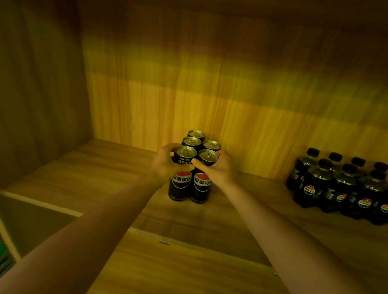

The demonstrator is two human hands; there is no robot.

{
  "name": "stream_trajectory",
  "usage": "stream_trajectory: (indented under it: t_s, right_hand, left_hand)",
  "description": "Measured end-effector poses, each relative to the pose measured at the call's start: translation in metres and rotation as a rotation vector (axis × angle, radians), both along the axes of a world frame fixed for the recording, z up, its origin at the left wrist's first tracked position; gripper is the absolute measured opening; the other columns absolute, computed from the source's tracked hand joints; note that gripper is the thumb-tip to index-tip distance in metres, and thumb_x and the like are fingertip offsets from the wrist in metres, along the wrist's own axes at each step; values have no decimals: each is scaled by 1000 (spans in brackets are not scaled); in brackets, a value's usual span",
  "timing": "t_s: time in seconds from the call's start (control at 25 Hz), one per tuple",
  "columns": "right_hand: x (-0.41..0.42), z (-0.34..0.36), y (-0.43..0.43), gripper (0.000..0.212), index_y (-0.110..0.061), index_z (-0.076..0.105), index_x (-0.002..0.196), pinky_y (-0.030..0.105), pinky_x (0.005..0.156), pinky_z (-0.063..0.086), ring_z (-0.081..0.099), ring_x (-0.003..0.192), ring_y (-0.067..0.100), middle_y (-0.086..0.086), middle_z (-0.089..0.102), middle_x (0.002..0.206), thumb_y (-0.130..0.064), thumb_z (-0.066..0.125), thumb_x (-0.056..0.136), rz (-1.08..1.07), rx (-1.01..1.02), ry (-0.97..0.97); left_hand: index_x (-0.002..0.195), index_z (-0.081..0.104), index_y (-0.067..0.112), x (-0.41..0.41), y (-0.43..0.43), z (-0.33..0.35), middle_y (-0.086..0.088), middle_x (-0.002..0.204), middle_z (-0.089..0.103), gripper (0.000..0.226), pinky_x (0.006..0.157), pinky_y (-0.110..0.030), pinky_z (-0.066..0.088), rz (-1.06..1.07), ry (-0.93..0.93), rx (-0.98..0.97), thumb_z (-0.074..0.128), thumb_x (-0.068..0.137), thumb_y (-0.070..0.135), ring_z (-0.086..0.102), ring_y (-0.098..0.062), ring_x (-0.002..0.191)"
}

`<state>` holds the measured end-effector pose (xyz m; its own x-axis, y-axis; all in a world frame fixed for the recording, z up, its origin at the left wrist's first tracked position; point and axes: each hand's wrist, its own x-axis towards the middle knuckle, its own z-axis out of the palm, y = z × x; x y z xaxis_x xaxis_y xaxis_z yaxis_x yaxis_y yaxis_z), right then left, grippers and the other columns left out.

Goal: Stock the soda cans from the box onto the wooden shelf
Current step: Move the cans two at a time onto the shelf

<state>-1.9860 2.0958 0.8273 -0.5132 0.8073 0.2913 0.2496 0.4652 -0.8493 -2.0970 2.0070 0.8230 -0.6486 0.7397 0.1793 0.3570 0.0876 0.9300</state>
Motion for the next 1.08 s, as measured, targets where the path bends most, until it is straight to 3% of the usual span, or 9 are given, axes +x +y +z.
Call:
stream_trajectory:
  t_s: [0.16,0.4,0.56,0.68,0.88,1.08]
  right_hand:
    - [-6,-9,10,71,-3,46,120,32,89,45,55,115,26,13,58,124,-29,81,64,-24,-4,-6]
    - [-9,-14,20,83,-10,38,121,37,87,50,54,113,26,11,50,127,-44,80,58,-87,-45,-116]
    - [3,-12,12,83,-13,34,127,34,87,44,47,120,27,10,43,133,-49,75,64,-150,-27,-87]
    - [21,-7,-9,69,-11,38,126,28,85,37,44,120,26,10,43,132,-53,61,77,-222,117,-90]
    - [37,-7,-77,36,-9,53,110,30,85,40,49,112,26,11,54,118,-31,62,82,-217,380,-228]
    - [42,-25,-182,48,-10,48,122,36,95,39,45,120,28,11,49,129,-30,63,81,-111,491,-493]
  left_hand:
    - [127,47,6,-4,7,-4,-12,129,54,68,92,-36,46,3,-7,-9,78,67,8,50,-28,121]
    - [130,42,9,-4,14,-13,-12,132,53,71,95,-37,46,-31,-62,14,77,68,11,49,-27,124]
    - [142,24,16,-5,3,-17,-9,148,34,89,101,-37,39,-29,-28,-15,77,70,20,32,-25,137]
    - [143,21,19,-7,-23,-16,-9,151,28,90,108,-42,36,20,96,-69,74,72,32,28,-24,138]
    - [142,26,15,-7,-97,-11,-11,148,31,79,107,-38,33,-33,383,-252,69,78,31,32,-27,136]
    - [142,26,14,-5,-201,-26,-11,149,29,77,104,-38,35,-222,668,-437,63,80,42,37,-31,132]
